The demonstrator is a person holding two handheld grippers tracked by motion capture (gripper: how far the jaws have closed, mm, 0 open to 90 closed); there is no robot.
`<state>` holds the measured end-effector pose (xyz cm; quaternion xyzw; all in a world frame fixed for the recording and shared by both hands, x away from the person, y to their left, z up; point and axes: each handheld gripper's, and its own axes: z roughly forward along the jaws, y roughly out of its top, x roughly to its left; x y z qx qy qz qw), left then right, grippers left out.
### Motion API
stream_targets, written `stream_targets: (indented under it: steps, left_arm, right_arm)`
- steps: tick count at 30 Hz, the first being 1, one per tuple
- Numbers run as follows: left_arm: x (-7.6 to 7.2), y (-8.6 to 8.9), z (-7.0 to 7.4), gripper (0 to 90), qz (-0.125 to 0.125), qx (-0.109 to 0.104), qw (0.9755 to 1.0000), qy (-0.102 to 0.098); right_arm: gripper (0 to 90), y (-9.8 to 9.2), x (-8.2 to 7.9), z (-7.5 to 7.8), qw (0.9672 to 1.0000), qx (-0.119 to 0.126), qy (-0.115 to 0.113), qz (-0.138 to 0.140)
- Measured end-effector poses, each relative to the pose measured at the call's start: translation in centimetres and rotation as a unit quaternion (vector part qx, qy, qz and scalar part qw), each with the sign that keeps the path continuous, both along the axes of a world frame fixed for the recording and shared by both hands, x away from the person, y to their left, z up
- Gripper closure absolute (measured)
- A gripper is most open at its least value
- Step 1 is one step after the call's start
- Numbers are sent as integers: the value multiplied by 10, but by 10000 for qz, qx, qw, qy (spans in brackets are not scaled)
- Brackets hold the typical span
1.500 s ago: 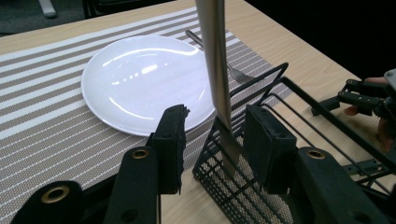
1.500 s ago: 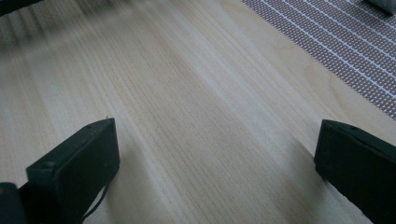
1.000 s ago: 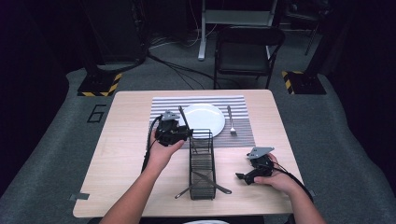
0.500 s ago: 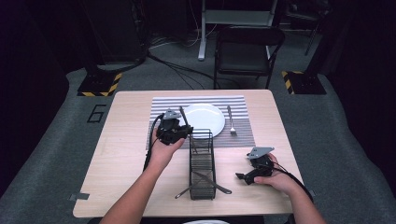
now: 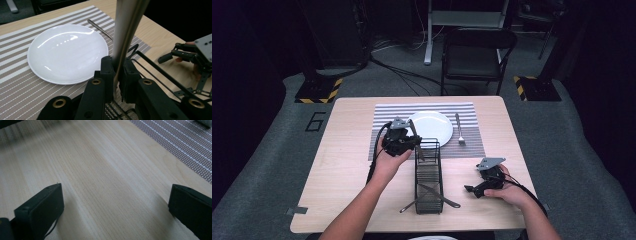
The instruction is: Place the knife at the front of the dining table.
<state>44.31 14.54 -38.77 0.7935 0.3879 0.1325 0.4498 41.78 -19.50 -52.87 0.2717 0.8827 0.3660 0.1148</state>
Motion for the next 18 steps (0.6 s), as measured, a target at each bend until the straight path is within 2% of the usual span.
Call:
stream_targets:
  steps: [18]
  left_arm:
    - [-15, 8, 27, 824, -144, -43, 9998, -116]
  right_arm:
    - [0, 0, 0, 0, 10000, 0, 0, 2]
